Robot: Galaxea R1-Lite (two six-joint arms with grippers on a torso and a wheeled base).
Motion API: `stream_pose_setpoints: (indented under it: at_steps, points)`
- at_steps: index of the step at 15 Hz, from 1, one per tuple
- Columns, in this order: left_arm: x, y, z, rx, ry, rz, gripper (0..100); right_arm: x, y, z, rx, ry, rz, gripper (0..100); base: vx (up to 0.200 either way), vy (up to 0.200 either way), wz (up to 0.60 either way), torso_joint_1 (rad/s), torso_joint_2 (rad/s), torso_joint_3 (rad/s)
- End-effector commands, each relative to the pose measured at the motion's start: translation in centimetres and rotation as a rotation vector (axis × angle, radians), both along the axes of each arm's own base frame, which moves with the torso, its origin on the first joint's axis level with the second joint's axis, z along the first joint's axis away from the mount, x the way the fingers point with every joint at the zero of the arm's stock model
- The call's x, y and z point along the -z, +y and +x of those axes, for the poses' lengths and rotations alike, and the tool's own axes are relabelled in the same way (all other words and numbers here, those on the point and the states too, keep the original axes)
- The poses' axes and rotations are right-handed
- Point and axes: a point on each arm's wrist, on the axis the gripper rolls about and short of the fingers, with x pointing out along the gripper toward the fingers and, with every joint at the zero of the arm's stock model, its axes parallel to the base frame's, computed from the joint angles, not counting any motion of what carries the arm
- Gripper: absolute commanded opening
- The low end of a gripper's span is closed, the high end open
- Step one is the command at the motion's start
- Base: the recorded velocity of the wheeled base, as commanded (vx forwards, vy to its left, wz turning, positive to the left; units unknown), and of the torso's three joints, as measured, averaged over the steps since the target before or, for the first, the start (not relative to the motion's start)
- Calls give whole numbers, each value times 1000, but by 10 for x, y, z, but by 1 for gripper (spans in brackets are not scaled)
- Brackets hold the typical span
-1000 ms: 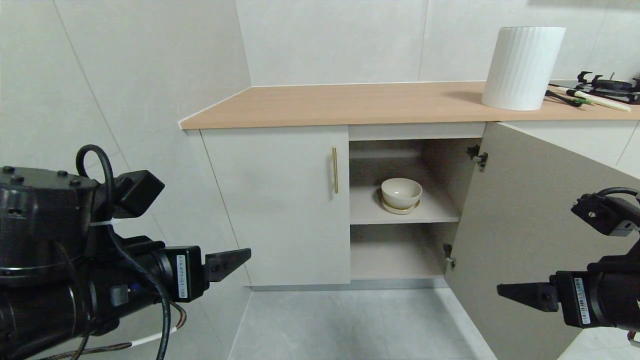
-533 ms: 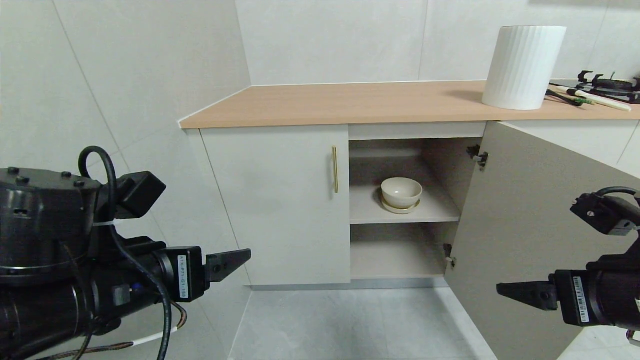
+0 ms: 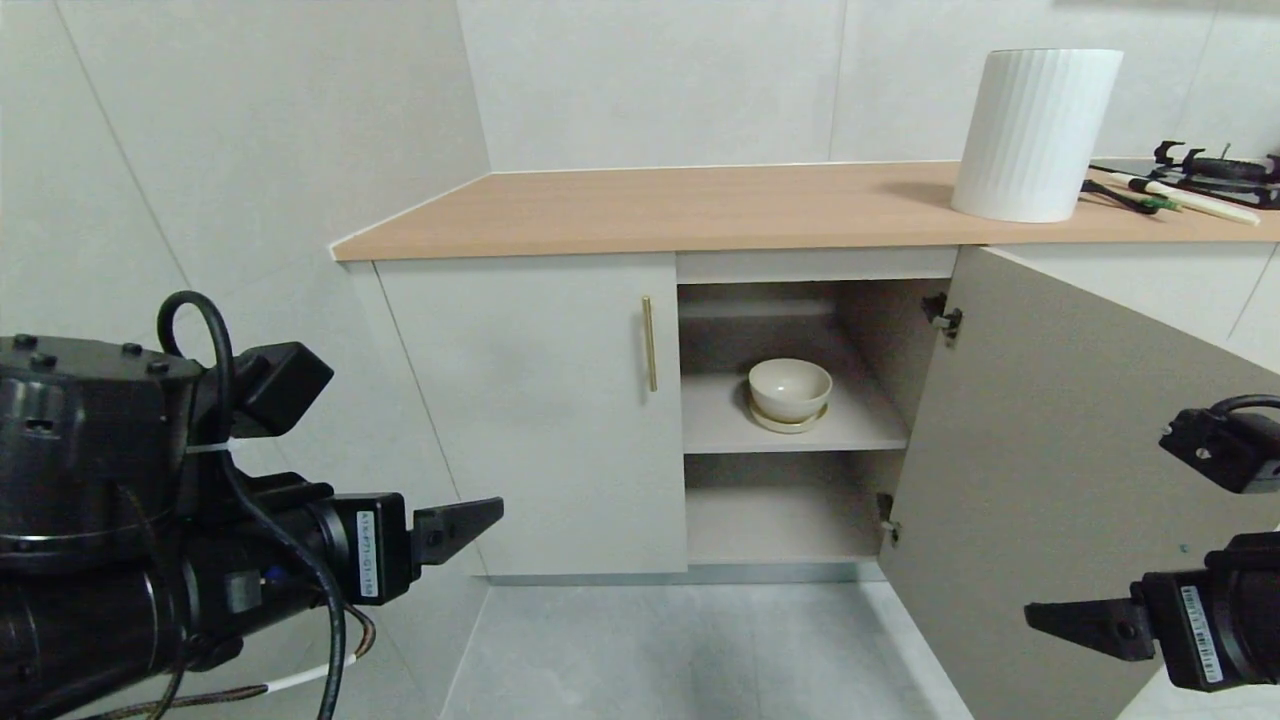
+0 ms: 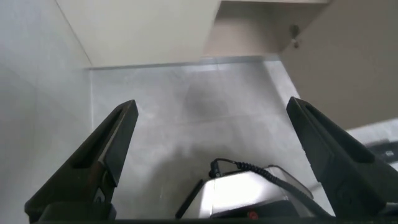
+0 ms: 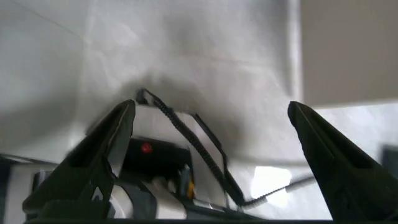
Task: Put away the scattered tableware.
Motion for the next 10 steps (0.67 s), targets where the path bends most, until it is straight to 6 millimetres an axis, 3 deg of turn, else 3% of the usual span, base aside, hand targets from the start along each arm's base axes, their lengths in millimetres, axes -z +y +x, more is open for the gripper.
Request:
stream_pose_setpoints:
  at_steps: [1,7,10]
  points:
    - [0,0,0,-2,1,1,100,-4,-2,-3,-7,17,-10,100,0,-200,0,-2,-2,2]
    - [1,0,0,-2,5,0,100,-18,-16,-14,39,96,-76,100,0,-200,0,3,4,2]
    - [1,0,0,0,3,0,100,-32,-39,-25,127,72,-160,100,0,0,0,0,0,0]
